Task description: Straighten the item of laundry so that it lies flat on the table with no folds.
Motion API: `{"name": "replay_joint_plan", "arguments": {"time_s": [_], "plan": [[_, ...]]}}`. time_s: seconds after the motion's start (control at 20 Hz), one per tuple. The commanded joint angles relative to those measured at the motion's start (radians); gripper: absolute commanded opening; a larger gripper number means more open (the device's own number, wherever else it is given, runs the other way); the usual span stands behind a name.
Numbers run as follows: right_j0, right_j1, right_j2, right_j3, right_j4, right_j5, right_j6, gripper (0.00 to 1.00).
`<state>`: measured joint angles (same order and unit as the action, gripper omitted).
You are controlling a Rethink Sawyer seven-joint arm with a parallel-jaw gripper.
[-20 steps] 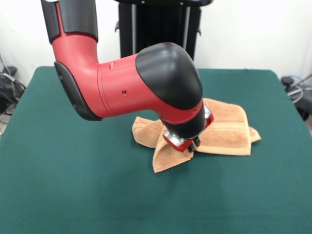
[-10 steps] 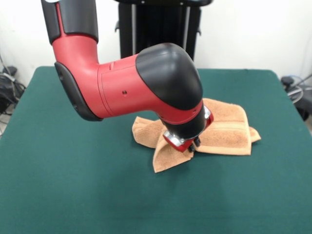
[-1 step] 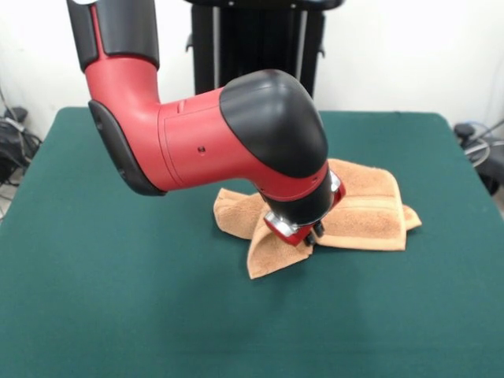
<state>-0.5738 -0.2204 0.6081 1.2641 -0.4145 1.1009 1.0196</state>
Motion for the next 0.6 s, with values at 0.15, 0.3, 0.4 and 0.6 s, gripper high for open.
{"name": "replay_joint_plan", "arguments": {"time_s": [0.15, 0.3, 0.4, 0.6], "plan": [[0.023, 0.020, -0.042, -0.008, -0.014, 0.045, 0.003, 0.00], [0.027, 0.009, -0.045, -0.009, -0.016, 0.047, 0.008, 0.00], [0.029, 0.001, -0.048, -0.010, -0.019, 0.050, 0.011, 0.00], [0.029, -0.011, -0.051, -0.005, -0.021, 0.044, 0.018, 0.00]]}}
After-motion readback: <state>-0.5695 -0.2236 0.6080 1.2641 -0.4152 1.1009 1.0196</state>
